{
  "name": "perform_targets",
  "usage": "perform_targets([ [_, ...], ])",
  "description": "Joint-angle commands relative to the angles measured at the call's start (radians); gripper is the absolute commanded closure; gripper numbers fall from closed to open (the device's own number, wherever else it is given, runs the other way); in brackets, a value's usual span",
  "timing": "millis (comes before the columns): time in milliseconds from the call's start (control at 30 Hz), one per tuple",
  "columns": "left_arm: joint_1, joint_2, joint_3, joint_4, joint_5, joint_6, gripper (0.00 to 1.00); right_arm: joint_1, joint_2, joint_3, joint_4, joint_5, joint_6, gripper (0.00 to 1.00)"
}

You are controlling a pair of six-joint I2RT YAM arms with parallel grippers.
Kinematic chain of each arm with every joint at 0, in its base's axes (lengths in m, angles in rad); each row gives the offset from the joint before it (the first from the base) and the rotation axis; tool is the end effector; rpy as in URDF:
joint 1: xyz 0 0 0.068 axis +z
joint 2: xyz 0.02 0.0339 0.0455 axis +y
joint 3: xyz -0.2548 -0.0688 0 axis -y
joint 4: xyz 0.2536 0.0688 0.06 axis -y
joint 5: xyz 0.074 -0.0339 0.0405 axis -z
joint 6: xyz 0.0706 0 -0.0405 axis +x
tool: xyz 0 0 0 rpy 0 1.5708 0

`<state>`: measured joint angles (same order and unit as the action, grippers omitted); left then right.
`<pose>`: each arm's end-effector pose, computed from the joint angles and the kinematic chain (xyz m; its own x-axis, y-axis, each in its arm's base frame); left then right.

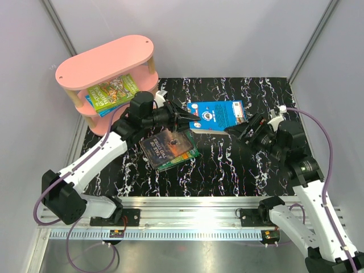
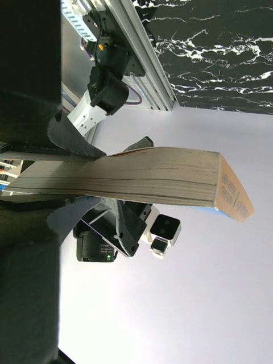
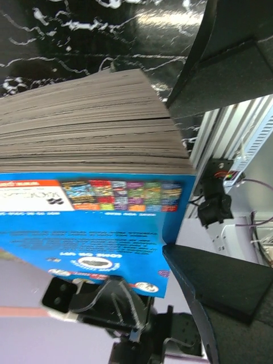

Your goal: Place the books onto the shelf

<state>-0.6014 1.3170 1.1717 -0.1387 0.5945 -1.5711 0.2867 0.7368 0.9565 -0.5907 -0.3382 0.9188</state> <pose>0.2603 -0.2266 0.3457 -0.9120 -0.3789 0.1572 -0.2313 0.1584 -0.9599 0.1821 0.0781 0.3476 -0.6588 0.5875 -0.4699 -0.0654 0.5775 0.8138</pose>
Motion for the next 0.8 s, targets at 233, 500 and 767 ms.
perform_targets([
  [233,-0.061,-0.044,0.068,0.215,0.018,-0.106,1.00,-0.003,0.183,0.117,0.252,0.067,0.043,0.14],
  [500,-0.066,-0.070,0.083,0.021,-0.002,0.038,1.00,-0.003,0.176,0.197,0.172,0.039,-0.009,0.89],
  [767,-0.066,-0.067,0.317,-0.495,-0.151,0.514,0.38,-0.004,0.203,0.399,-0.096,0.002,-0.081,1.00],
])
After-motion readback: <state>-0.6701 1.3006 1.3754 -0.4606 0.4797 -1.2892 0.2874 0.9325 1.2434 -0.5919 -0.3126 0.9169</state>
